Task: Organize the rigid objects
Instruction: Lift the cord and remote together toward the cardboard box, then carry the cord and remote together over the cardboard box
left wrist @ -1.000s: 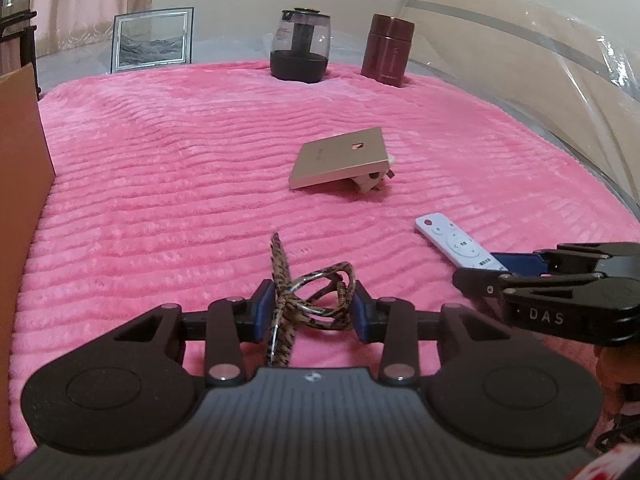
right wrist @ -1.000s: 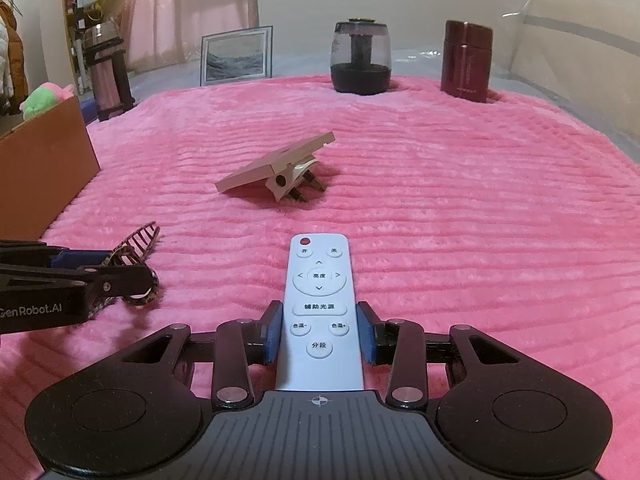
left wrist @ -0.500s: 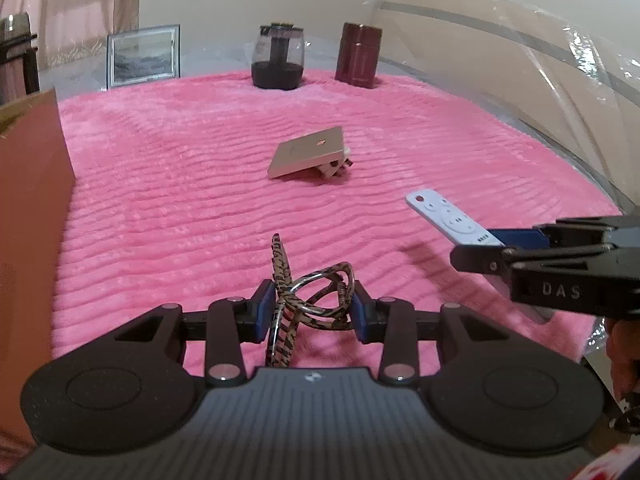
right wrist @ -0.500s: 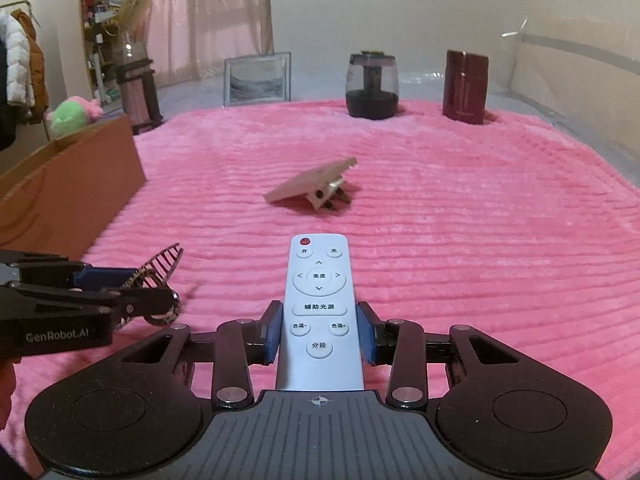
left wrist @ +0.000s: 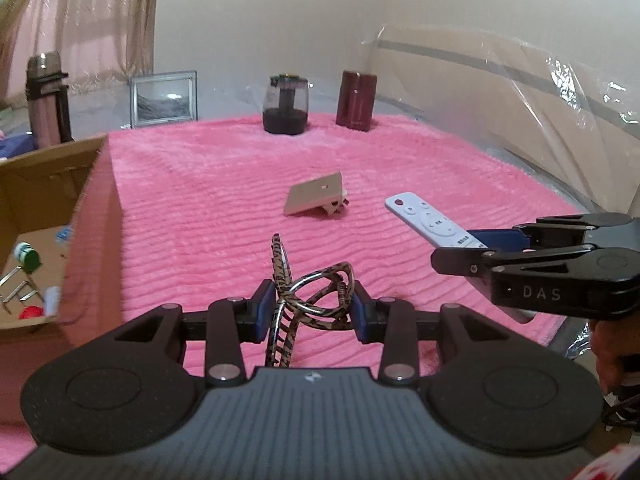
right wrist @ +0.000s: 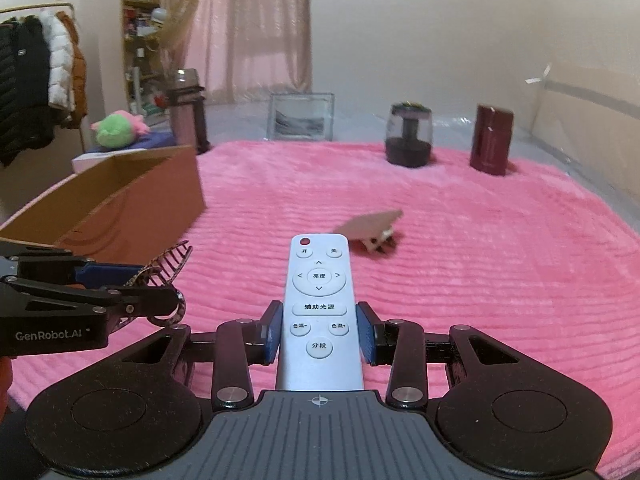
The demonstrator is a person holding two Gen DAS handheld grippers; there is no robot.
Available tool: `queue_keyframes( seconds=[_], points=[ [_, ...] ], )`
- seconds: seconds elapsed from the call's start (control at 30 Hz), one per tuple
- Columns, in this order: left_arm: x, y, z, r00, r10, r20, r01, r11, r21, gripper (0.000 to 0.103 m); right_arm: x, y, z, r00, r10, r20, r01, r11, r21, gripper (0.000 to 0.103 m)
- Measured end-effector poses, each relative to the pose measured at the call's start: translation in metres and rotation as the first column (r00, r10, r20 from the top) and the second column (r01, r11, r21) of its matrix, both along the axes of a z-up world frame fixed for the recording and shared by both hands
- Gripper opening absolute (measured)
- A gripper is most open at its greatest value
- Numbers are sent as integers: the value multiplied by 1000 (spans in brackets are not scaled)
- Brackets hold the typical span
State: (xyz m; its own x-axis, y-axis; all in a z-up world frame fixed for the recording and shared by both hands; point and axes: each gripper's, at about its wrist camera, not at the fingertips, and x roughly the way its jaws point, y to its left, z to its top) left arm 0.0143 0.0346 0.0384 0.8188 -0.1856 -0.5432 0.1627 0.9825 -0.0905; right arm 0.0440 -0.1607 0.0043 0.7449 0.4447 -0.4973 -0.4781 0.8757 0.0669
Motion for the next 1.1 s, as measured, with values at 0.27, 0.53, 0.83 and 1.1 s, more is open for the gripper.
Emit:
queue_keyframes(
  seconds=[0.27,0.53,0.83,1.1],
  points=[
    [-30,14,21,999,23,49,-23,1000,0,34,-25,26,17,995,75,67,-74,997,-29,36],
    [-50,29,36,996,39,82,-39,999,5,34,-34,43,25,985,133,110,-128,990,-52,36],
    [-63,51,56,990,69,125,-72,997,19,34,-37,66,34,969,196,147,-187,979,-76,36],
    [-68,106,78,981,129,147,-130,992,-2,34,-27,91,50,950,277,146,-274,961,-36,36]
  ],
)
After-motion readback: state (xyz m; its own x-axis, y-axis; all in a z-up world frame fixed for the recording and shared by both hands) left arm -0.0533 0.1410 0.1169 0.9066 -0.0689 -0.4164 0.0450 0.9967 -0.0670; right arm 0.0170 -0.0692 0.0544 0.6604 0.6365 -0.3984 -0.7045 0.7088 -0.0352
